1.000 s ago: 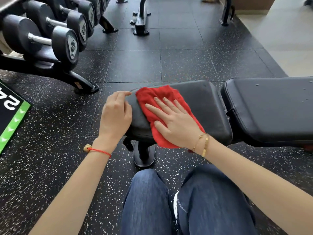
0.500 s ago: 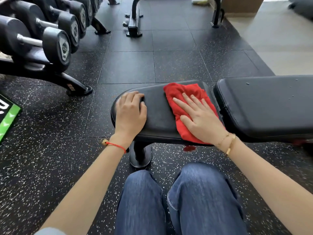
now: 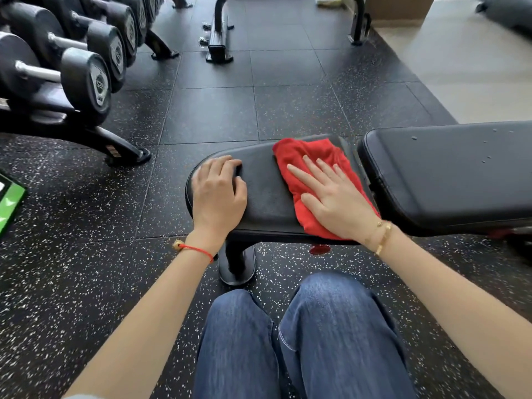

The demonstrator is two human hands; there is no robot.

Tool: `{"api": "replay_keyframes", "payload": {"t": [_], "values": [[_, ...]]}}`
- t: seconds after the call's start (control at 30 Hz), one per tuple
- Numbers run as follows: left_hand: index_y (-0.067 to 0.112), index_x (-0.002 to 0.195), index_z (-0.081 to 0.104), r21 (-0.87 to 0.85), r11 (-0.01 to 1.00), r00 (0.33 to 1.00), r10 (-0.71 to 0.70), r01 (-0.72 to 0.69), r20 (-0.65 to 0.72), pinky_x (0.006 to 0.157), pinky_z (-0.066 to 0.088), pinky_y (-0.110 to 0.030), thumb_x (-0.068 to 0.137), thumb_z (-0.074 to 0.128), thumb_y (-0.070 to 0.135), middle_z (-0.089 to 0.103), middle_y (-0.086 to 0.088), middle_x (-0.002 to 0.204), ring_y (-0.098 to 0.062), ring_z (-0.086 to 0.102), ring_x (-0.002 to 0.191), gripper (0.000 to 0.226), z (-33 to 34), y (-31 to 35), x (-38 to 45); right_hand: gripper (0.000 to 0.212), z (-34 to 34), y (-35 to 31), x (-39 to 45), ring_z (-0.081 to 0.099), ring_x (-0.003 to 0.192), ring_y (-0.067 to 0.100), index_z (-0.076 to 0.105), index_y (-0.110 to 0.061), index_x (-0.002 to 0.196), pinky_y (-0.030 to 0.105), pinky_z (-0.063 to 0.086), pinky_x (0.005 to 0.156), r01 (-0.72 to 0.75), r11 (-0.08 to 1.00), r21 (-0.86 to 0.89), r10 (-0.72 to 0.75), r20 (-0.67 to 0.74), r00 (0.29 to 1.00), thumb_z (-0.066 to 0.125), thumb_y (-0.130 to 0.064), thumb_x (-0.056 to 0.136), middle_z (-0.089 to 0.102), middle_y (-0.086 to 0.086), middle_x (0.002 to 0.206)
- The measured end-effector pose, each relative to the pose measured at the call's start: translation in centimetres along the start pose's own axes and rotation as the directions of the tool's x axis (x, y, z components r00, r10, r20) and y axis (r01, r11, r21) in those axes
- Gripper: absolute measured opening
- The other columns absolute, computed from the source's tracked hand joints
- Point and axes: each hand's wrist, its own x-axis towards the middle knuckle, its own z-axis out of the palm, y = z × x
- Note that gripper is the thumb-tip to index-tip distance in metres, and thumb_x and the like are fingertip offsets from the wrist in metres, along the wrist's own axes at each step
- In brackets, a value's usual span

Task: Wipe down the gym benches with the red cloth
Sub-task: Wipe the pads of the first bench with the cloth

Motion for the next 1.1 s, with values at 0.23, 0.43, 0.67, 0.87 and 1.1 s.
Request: {"api": "replay_keyframes", "payload": {"t": [0.23, 0.43, 0.67, 0.87, 1.1], "values": [[0.018, 0.124, 0.061, -0.009, 1.0, 1.0, 0.003, -0.003, 0.003, 0.113, 0.029, -0.04, 0.091, 0.052, 0.021, 0.058, 0.0, 0.135, -0.022, 0.046, 0.13, 0.035, -0.1, 0.0, 0.0, 0.054, -0.7, 1.3, 8.2, 0.003, 0.15, 0.026, 0.015, -0.042, 0.151, 0.051, -0.005, 0.119, -0.259, 0.966, -0.006, 0.259, 0.06, 0.964, 0.028, -0.037, 0.099, 0.004, -0.002, 0.163], [0.018, 0.123, 0.062, -0.015, 1.0, 1.0, 0.0, 0.0, -0.003, 0.112, 0.03, -0.042, 0.09, 0.052, 0.021, 0.059, -0.001, 0.134, -0.023, 0.048, 0.128, 0.035, -0.1, -0.1, 0.0, 0.057, 0.2, -2.0, 3.2, 0.011, 0.149, 0.024, 0.016, -0.042, 0.151, 0.046, 0.004, 0.121, -0.042, 0.999, -0.033, 0.042, 0.014, 0.999, 0.035, -0.038, 0.097, 0.01, -0.003, 0.162], [0.018, 0.124, 0.062, -0.013, 1.0, 1.0, 0.007, -0.007, 0.002, 0.113, 0.03, -0.041, 0.09, 0.051, 0.023, 0.059, 0.0, 0.133, -0.023, 0.048, 0.128, 0.036, 0.0, -0.2, -0.1, 0.055, -0.9, 1.2, 1.3, 0.006, 0.15, 0.02, 0.017, -0.044, 0.15, 0.043, 0.0, 0.122, -0.068, 0.997, 0.039, 0.066, 0.054, 0.996, 0.034, -0.033, 0.099, 0.009, -0.006, 0.162], [0.018, 0.124, 0.062, -0.029, 0.999, 1.0, -0.021, 0.021, -0.006, 0.112, 0.029, -0.04, 0.094, 0.048, 0.022, 0.06, 0.001, 0.133, -0.021, 0.048, 0.128, 0.034, -0.2, 0.1, -0.1, 0.054, -0.6, -1.1, 7.0, 0.004, 0.15, 0.026, 0.014, -0.038, 0.152, 0.046, -0.002, 0.121, -0.178, 0.984, 0.006, 0.177, 0.066, 0.982, 0.029, -0.03, 0.101, 0.003, 0.0, 0.163], [0.007, 0.129, 0.057, -0.273, 0.962, 1.0, -0.017, 0.021, 0.015, 0.112, 0.032, -0.035, 0.094, 0.038, 0.014, 0.059, -0.01, 0.132, -0.026, 0.048, 0.126, 0.041, -2.4, -0.9, -0.2, 0.056, 0.8, -3.8, 4.0, 0.004, 0.15, 0.02, 0.014, -0.043, 0.15, 0.045, -0.002, 0.121, 0.065, 0.996, 0.059, -0.069, 0.067, 0.995, 0.031, -0.032, 0.098, 0.007, -0.007, 0.162]]}}
